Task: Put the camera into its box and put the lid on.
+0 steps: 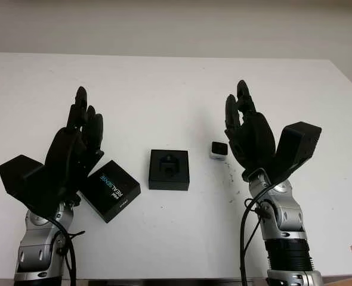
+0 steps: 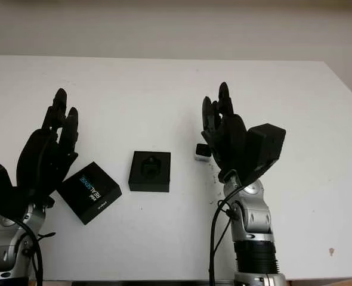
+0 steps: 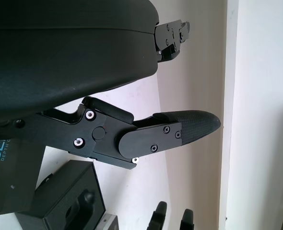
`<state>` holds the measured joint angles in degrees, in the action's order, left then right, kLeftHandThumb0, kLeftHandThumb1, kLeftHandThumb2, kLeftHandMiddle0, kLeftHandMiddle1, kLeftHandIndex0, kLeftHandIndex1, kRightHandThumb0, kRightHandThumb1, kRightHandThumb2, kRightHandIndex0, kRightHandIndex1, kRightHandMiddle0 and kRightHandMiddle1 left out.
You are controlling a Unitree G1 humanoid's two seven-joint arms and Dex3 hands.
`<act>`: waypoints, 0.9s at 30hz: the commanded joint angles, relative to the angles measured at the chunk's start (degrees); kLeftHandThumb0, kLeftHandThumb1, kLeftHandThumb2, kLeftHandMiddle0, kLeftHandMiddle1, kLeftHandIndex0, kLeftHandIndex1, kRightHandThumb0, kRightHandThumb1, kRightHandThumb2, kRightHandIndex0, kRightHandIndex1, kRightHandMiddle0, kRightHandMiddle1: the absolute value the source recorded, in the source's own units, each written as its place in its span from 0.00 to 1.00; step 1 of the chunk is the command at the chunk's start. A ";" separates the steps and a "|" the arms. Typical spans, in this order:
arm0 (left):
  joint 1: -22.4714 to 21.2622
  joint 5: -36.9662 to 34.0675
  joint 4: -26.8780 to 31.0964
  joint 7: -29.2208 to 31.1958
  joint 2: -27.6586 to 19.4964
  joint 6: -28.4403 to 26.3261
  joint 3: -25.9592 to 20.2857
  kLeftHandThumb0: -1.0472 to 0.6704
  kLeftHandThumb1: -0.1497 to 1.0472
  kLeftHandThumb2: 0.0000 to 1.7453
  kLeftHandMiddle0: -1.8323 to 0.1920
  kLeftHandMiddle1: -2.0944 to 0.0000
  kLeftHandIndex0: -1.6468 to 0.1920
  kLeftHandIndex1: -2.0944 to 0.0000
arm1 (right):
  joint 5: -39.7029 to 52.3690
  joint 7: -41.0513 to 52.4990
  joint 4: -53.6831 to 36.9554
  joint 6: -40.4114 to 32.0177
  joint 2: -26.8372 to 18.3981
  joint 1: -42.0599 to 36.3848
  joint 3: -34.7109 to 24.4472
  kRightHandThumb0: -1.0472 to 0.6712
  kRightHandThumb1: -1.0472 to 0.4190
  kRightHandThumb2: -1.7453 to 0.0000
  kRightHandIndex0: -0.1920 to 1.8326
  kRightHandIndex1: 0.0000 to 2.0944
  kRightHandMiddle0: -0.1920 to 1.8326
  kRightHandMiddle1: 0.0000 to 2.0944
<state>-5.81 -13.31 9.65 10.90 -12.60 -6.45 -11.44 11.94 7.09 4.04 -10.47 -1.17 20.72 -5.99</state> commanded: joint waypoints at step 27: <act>0.45 0.56 -0.75 -1.27 1.97 1.62 0.43 0.20 1.00 0.34 1.00 1.00 1.00 1.00 | -23.21 7.47 9.60 7.16 -22.39 13.65 8.25 0.31 0.15 0.97 0.25 0.09 0.18 0.17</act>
<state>-5.37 -13.02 8.13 9.78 -10.82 -4.89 -11.33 -10.52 13.72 12.76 -3.40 -21.76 32.57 1.75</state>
